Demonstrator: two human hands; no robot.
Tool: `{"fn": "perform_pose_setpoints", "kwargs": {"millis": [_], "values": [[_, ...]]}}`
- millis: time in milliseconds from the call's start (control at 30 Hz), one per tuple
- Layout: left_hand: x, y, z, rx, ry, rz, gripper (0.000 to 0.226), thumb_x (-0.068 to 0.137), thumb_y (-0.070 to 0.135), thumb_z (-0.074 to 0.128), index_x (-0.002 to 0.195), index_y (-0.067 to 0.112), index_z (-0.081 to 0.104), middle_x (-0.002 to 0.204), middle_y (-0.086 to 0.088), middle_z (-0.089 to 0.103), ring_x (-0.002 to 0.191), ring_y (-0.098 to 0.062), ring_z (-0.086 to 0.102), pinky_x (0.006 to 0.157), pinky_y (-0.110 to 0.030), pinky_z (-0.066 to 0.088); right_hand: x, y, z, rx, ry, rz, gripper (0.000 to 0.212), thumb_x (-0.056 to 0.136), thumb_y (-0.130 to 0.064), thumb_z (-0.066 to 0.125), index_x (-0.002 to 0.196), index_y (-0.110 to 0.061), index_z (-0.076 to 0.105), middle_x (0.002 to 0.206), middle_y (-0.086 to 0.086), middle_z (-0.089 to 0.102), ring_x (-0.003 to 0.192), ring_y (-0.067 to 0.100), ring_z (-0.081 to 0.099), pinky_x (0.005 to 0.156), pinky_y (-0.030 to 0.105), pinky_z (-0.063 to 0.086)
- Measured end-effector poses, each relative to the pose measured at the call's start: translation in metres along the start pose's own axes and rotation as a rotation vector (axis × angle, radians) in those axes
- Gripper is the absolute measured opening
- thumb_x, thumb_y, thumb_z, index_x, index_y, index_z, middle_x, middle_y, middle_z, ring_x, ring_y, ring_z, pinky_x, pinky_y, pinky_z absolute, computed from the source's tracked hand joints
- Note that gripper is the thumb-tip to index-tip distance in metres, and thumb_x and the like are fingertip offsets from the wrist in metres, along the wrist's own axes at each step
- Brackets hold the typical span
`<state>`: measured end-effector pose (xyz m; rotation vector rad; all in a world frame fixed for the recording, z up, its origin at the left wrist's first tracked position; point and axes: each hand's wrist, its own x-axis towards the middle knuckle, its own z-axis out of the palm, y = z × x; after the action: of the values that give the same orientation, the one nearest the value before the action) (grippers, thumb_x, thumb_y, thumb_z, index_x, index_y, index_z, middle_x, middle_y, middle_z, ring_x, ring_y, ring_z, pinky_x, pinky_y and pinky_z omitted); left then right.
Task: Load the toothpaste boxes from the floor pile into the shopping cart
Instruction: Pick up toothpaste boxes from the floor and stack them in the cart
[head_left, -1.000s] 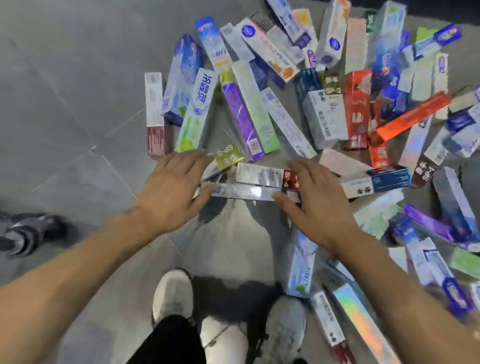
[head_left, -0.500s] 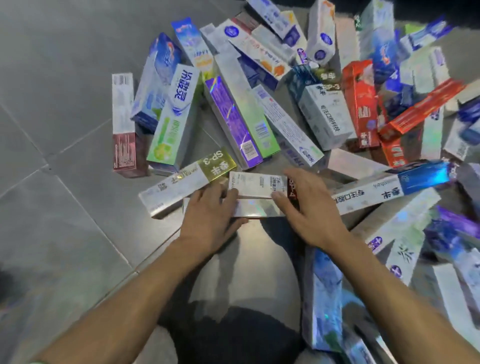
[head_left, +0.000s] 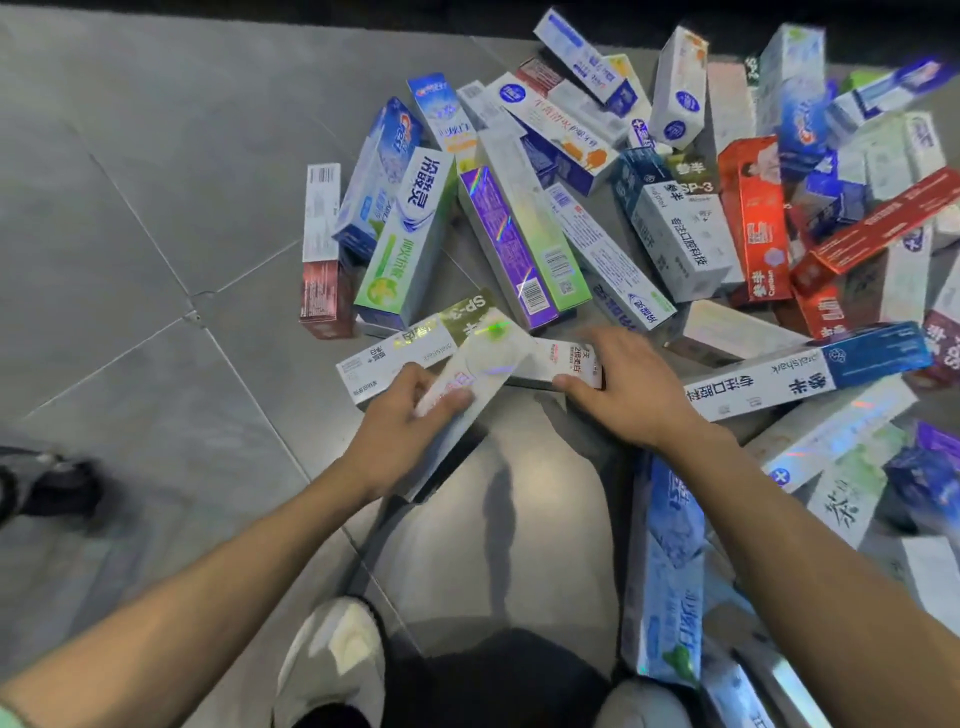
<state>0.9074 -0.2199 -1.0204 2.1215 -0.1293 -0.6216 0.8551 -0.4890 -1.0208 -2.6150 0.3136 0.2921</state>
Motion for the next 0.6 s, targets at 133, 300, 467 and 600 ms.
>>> {"fn": "perform_pose_setpoints", "kwargs": {"millis": [133, 300, 467, 600], "values": [[-0.005, 0.005, -0.012, -0.286, 0.059, -0.137, 0.041, 0.095, 0.054, 0.059, 0.105, 0.015, 0.058, 0.093, 0.007, 0.068, 0.079, -0.001, 0.062, 0.072, -0.012, 0.046, 0.013, -0.004, 0.01, -0.231, -0.084, -0.039, 0.074, 0.083, -0.059, 0.068, 0.142, -0.022, 0.044, 0.135, 0.01, 0.053, 0.127, 0.033, 0.048, 0.106, 0.041, 0.037], [-0.004, 0.005, -0.011, -0.416, 0.091, -0.175, 0.039, 0.094, 0.057, 0.061, 0.109, 0.022, 0.057, 0.099, 0.006, 0.071, 0.084, -0.009, 0.067, 0.088, -0.039, 0.053, 0.012, -0.021, 0.015, -0.368, -0.153, 0.006, 0.065, 0.086, -0.056, 0.065, 0.136, -0.02, 0.043, 0.13, 0.009, 0.053, 0.12, 0.031, 0.052, 0.094, 0.041, 0.043], [-0.002, 0.01, -0.007, -0.439, 0.071, -0.207, 0.048, 0.079, 0.072, 0.064, 0.098, 0.029, 0.056, 0.091, 0.005, 0.071, 0.08, -0.015, 0.068, 0.09, -0.048, 0.054, -0.008, -0.036, 0.014, -0.008, -0.185, 0.168, 0.052, 0.087, -0.06, 0.063, 0.111, -0.02, 0.04, 0.114, 0.006, 0.061, 0.102, 0.029, 0.06, 0.077, 0.038, 0.048], [-0.003, 0.03, -0.001, -0.484, 0.086, -0.225, 0.048, 0.076, 0.066, 0.066, 0.1, 0.026, 0.055, 0.097, -0.002, 0.073, 0.086, -0.02, 0.07, 0.097, -0.054, 0.053, -0.029, -0.062, 0.001, 0.524, -0.072, 0.266, 0.043, 0.089, -0.044, 0.072, 0.109, -0.021, 0.041, 0.094, -0.013, 0.058, 0.083, 0.007, 0.058, 0.059, 0.018, 0.039]]}}
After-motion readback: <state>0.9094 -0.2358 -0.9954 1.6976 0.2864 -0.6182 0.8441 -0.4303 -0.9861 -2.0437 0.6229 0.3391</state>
